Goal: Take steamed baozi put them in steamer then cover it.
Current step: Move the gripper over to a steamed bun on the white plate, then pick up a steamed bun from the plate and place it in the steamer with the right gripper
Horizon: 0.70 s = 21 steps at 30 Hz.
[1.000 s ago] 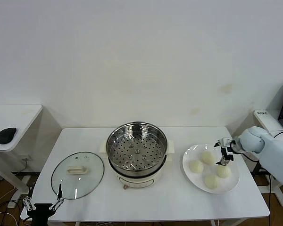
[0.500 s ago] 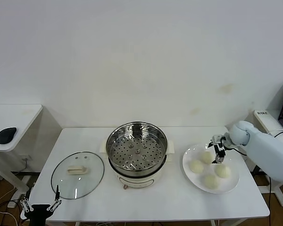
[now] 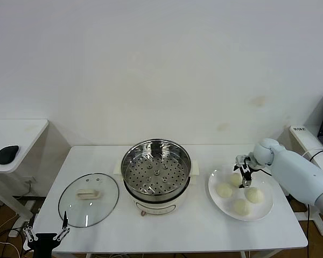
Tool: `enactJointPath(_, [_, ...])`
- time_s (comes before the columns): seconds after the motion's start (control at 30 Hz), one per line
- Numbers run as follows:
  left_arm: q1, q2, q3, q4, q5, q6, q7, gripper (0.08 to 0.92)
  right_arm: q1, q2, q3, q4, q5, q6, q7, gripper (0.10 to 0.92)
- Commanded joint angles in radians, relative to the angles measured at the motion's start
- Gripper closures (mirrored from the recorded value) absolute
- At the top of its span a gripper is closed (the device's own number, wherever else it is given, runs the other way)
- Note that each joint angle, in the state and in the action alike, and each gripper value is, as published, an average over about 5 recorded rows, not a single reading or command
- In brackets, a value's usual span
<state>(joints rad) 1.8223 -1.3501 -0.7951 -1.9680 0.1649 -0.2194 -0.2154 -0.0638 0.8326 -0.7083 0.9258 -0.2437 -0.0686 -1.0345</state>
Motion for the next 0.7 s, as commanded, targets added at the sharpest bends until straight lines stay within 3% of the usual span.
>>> enactJointPath(0.03, [-0.001,0.003,-0.003,0.005,-0.001,-0.003,-0.002,0.177,0.002,0.016,-0.005,-0.022,-0.012,0.003,-0.006,0.328])
enactJointPath(0.43, [-0.003,0.009,-0.004,0.003,-0.003,-0.004,-0.001,0.177,0.03,-0.005,-0.019,0.014,0.024,0.005,-0.007,0.38])
enactJointPath(0.7, [-0.006,0.021,-0.003,-0.003,-0.006,-0.003,0.0,0.177,0.21,-0.086,-0.131,0.18,0.173,-0.031,-0.033,0.381])
